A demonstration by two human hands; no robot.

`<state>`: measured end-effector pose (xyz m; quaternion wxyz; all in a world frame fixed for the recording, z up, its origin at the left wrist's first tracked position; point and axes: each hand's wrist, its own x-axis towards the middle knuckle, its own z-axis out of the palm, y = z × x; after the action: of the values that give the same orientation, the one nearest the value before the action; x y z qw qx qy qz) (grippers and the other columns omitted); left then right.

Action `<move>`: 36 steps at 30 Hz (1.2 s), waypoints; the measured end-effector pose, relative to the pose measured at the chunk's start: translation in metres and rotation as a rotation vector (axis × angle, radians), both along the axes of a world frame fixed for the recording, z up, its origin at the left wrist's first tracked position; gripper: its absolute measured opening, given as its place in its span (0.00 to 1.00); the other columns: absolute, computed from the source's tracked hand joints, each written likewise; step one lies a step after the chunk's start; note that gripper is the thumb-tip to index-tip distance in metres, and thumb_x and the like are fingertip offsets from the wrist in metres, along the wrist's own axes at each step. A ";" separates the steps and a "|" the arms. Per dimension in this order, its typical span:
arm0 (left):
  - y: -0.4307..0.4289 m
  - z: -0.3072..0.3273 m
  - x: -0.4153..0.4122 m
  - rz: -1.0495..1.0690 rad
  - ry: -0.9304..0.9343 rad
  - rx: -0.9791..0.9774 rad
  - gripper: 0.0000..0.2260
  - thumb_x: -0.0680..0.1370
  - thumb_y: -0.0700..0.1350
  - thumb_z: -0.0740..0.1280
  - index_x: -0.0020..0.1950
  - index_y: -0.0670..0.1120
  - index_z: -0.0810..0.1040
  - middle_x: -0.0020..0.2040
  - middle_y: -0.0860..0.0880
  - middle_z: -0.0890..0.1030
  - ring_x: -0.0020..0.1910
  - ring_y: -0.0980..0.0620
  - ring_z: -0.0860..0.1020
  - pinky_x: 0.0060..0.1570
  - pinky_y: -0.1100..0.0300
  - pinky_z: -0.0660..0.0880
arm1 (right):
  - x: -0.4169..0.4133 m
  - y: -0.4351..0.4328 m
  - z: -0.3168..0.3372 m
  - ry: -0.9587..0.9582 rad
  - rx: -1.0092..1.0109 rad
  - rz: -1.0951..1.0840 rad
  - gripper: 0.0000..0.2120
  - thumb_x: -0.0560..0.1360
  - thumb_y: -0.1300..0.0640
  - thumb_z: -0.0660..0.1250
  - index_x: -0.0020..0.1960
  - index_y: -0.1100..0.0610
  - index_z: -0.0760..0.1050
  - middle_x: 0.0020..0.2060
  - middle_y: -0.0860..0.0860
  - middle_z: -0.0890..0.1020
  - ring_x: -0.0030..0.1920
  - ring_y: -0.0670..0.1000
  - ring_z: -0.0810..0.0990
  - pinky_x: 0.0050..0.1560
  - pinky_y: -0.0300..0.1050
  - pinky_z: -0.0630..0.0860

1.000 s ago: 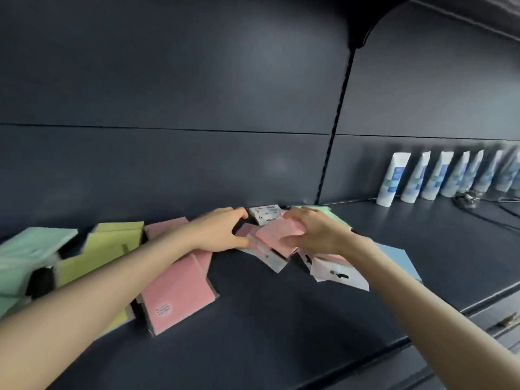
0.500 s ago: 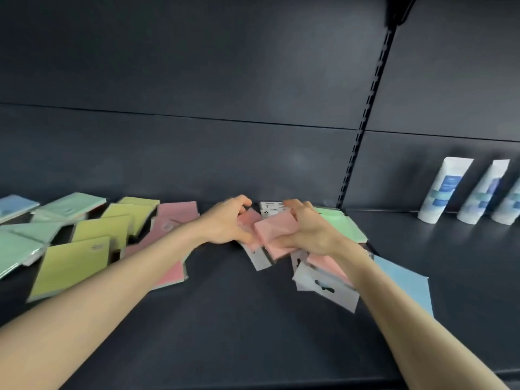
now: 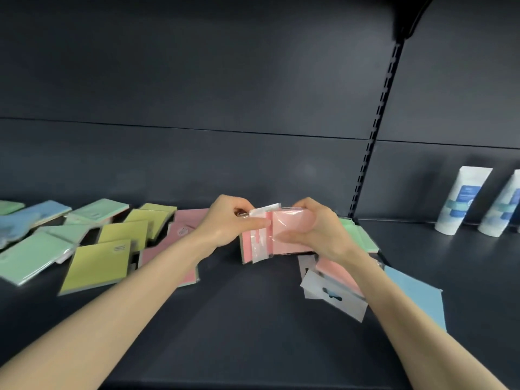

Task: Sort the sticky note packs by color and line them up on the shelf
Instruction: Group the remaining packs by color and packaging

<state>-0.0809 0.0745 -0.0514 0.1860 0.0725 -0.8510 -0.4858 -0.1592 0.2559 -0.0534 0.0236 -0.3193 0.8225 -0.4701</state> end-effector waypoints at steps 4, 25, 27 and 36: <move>0.001 0.006 0.019 0.013 0.044 0.035 0.09 0.69 0.44 0.76 0.35 0.42 0.79 0.30 0.50 0.77 0.31 0.56 0.73 0.35 0.66 0.68 | 0.008 0.001 0.003 0.038 -0.010 0.003 0.19 0.63 0.50 0.79 0.46 0.53 0.73 0.39 0.48 0.80 0.38 0.48 0.77 0.40 0.42 0.75; -0.083 0.022 0.132 0.188 0.085 -0.092 0.07 0.78 0.47 0.65 0.49 0.44 0.78 0.50 0.52 0.81 0.51 0.58 0.77 0.47 0.67 0.70 | 0.083 -0.069 0.031 0.065 -0.191 0.071 0.12 0.71 0.50 0.73 0.47 0.52 0.72 0.43 0.47 0.80 0.46 0.51 0.80 0.45 0.49 0.77; -0.090 0.016 0.136 0.129 0.015 -0.071 0.06 0.79 0.47 0.64 0.49 0.46 0.77 0.52 0.52 0.80 0.53 0.57 0.77 0.48 0.68 0.69 | 0.091 -0.078 0.027 0.054 -0.180 0.058 0.11 0.72 0.50 0.72 0.48 0.52 0.72 0.45 0.48 0.80 0.46 0.51 0.79 0.45 0.47 0.76; -0.115 -0.007 0.139 -0.174 -0.155 -0.135 0.16 0.76 0.41 0.68 0.63 0.43 0.73 0.61 0.52 0.75 0.61 0.55 0.73 0.59 0.67 0.70 | 0.133 -0.088 0.007 0.083 -0.177 -0.149 0.07 0.77 0.54 0.66 0.52 0.54 0.70 0.44 0.46 0.78 0.42 0.46 0.76 0.36 0.38 0.71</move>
<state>0.0584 -0.0407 -0.0584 0.0814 0.0228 -0.8965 -0.4348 -0.0265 0.1678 -0.0464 -0.0734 -0.2774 0.7996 -0.5276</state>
